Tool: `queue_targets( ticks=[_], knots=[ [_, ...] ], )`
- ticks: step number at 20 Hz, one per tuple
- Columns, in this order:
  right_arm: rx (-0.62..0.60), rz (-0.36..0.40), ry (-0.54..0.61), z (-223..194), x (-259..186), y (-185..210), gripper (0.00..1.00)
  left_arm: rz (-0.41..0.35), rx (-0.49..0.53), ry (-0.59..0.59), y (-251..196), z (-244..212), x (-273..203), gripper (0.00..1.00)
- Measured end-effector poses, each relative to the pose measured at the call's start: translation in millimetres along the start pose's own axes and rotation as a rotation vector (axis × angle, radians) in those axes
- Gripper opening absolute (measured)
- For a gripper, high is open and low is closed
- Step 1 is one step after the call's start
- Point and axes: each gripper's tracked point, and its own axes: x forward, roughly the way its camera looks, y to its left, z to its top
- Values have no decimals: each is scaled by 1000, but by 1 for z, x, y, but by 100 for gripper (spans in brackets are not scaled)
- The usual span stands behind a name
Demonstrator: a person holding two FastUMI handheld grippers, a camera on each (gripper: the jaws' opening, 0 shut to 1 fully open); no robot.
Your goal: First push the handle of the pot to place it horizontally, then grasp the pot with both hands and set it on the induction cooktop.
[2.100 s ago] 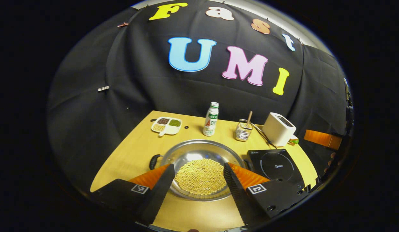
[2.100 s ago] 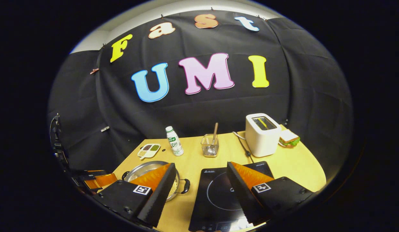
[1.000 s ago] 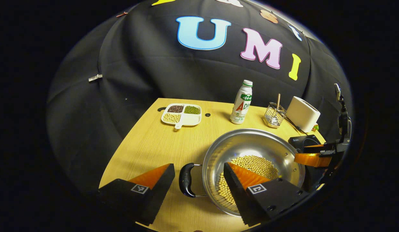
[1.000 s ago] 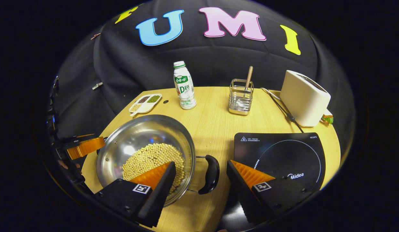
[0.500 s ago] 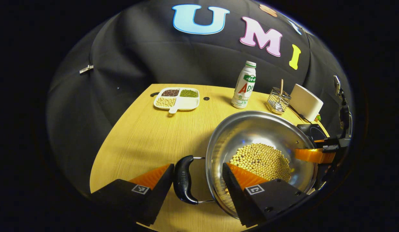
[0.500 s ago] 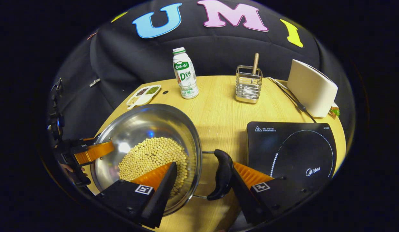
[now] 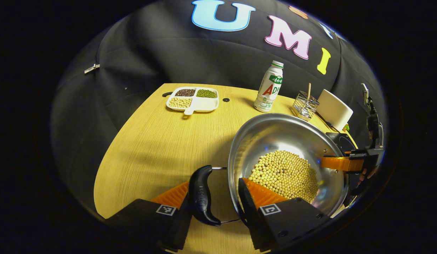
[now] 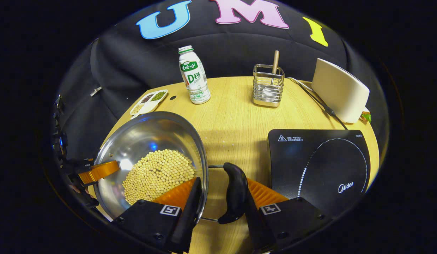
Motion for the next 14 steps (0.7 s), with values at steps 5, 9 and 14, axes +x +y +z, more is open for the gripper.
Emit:
queue_targets(
  ticks=[5, 9, 14],
  knots=[
    [-3, 0, 6, 0, -1, 1, 61, 26, -34, 15, 2, 0, -2, 65],
    [-41, -1, -10, -1, -5, 2, 61, 39, -50, 12, 3, 1, -4, 62],
    [-65, 1, -25, -1, -14, 5, 57, 46, -66, 24, 4, -6, -12, 59]
  ],
)
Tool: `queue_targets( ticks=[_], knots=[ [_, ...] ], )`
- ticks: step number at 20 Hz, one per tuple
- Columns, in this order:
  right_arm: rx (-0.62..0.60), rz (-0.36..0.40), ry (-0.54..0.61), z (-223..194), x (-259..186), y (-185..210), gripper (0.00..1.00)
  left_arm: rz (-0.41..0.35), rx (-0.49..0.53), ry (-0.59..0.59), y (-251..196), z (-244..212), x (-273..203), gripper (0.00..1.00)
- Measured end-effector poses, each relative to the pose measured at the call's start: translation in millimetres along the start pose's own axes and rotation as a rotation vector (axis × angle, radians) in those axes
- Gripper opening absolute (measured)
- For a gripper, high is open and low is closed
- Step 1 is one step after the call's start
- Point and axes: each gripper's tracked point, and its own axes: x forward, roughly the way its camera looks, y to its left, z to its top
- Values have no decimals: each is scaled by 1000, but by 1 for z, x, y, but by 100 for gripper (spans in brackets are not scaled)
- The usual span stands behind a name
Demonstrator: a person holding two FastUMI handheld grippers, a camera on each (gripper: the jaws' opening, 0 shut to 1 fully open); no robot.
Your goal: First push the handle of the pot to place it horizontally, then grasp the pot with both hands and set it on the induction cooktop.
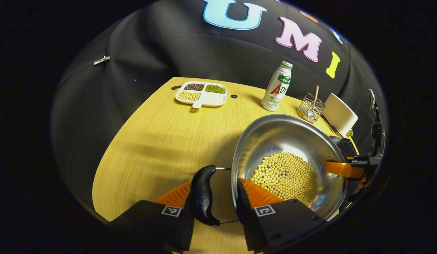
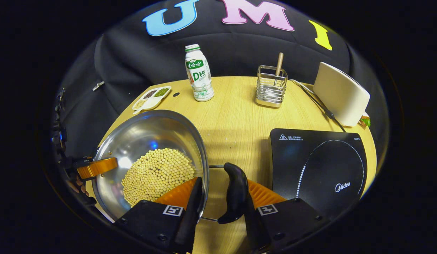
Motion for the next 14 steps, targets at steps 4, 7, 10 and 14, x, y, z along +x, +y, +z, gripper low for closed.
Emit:
queue_targets(
  ticks=[4, 7, 10, 14],
  knots=[
    [9, 8, -15, 6, -13, 1, 61, 13, 31, -23, -3, 11, -17, 60],
    [26, 10, -19, 12, -31, -1, 61, 19, 59, -35, -12, 22, -35, 59],
    [43, 0, -19, 17, -54, -8, 61, 18, 68, -40, -25, 27, -56, 60],
    [31, 0, -39, 30, -92, -22, 61, -1, 43, -28, -52, 30, -83, 60]
  ],
)
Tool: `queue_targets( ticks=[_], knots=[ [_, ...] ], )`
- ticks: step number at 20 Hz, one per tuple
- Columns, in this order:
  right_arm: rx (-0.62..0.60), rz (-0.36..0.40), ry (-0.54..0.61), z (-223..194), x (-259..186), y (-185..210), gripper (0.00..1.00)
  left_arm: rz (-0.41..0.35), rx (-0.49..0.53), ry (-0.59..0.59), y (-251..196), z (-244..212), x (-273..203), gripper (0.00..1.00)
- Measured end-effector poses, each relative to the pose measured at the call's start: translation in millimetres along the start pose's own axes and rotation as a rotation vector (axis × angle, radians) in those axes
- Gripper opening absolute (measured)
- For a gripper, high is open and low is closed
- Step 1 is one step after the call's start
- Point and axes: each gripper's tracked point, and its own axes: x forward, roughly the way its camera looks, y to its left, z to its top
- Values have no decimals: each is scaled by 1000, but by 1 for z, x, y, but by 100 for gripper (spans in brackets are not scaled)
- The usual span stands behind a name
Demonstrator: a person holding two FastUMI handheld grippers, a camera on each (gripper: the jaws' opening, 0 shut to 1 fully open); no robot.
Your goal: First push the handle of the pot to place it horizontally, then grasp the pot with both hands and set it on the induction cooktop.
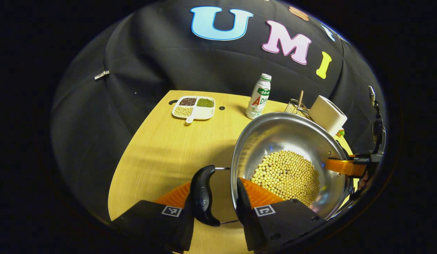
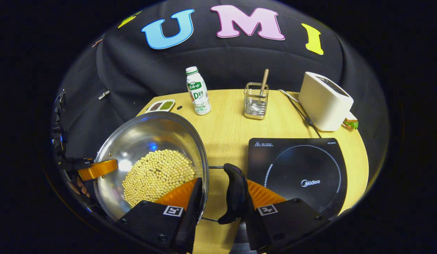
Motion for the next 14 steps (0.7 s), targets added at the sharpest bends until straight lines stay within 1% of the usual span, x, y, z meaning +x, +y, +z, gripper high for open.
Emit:
queue_targets(
  ticks=[2, 3, 4, 8, 9, 10, 11, 14],
  knots=[
    [-4, -7, -22, 11, -16, -12, 61, -8, -6, -13, -17, 5, -8, 60],
    [-7, -12, -30, 14, -23, -20, 57, -13, -8, -17, -27, 6, -11, 60],
    [-12, -14, -35, 16, -30, -28, 61, -18, -13, -17, -37, 6, -13, 60],
    [-10, -23, -38, 21, -47, -66, 61, -28, -17, -22, -79, 9, -15, 59],
    [-10, -26, -36, 21, -49, -75, 57, -29, -16, -25, -89, 9, -14, 59],
    [-8, -28, -36, 22, -52, -85, 57, -32, -16, -25, -99, 10, -13, 59],
    [-6, -31, -40, 24, -55, -94, 61, -36, -15, -25, -110, 9, -12, 59],
    [-1, -40, -41, 25, -62, -122, 61, -46, -8, -24, -140, 10, -7, 60]
  ],
)
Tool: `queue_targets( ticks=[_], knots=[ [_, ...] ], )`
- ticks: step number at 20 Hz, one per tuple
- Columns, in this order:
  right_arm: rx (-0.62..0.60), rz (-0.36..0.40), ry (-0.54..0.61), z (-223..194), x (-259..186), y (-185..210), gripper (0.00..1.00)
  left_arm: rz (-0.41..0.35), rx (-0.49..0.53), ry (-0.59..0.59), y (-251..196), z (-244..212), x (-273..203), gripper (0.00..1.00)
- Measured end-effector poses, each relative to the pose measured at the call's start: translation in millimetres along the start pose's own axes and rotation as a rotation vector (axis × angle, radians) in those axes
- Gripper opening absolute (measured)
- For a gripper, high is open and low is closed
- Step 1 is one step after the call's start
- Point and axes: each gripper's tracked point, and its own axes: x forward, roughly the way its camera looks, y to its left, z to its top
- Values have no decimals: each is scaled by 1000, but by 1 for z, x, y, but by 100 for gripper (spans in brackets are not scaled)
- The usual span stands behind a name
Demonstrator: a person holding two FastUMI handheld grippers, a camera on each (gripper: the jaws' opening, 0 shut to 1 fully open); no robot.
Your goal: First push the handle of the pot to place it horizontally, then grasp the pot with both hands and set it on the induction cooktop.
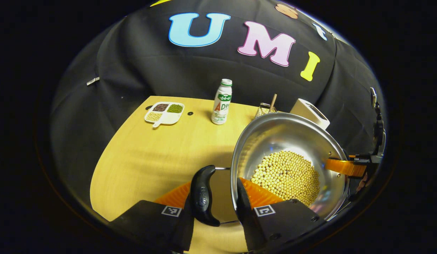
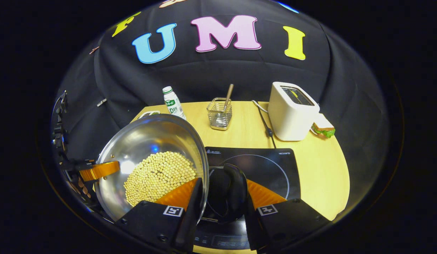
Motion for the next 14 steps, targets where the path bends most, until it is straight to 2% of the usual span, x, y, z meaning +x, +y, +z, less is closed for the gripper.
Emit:
queue_targets(
  ticks=[8, 14],
  knots=[
    [44, -34, 15, -10, -5, -72, 61, -30, 34, 30, -69, -5, 25, 59],
    [56, -47, 28, -7, 10, -115, 60, -37, 21, 34, -107, -2, 55, 60]
  ],
)
